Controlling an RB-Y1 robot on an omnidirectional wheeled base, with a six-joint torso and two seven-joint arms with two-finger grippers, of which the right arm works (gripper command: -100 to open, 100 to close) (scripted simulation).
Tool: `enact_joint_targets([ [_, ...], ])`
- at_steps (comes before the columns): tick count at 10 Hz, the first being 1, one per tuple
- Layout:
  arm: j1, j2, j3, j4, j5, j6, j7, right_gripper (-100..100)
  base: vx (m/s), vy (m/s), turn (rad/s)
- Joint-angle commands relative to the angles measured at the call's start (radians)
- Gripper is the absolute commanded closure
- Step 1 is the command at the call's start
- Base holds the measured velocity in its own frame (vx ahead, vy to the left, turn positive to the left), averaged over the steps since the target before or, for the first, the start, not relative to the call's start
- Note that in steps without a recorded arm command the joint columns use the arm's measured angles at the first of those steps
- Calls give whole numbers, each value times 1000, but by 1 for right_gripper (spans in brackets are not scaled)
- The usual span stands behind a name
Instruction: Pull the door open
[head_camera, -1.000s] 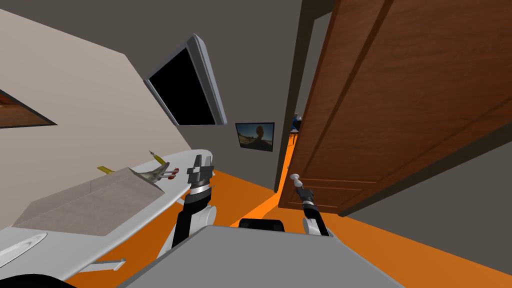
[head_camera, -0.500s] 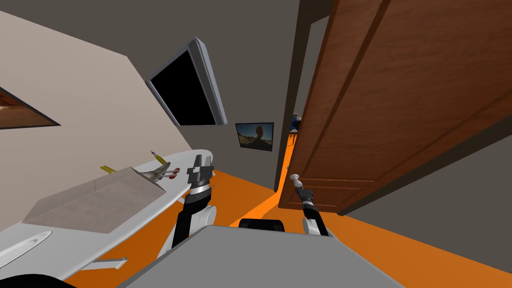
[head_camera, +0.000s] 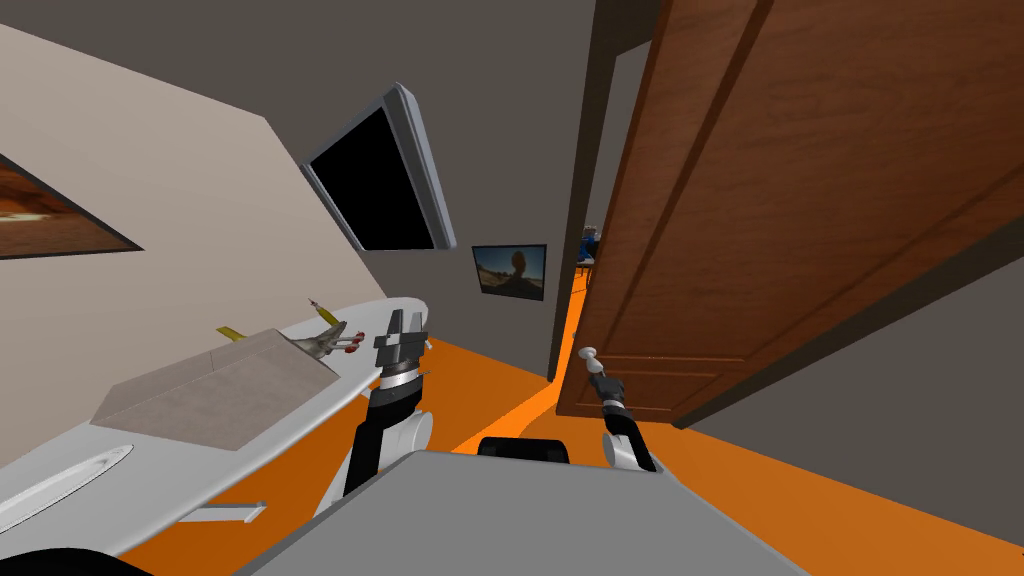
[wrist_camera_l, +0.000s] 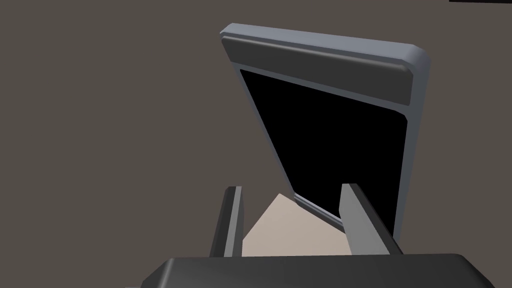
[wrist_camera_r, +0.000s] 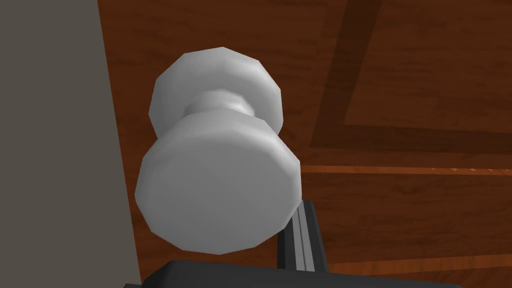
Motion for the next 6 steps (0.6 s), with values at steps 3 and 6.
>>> enact_joint_targets([
  [3, -20, 27, 30, -15, -18, -5, -66, -100, -54, -9, 10],
  [6, -24, -1, 2, 4, -34, 35, -68, -100, -12, -19, -43],
])
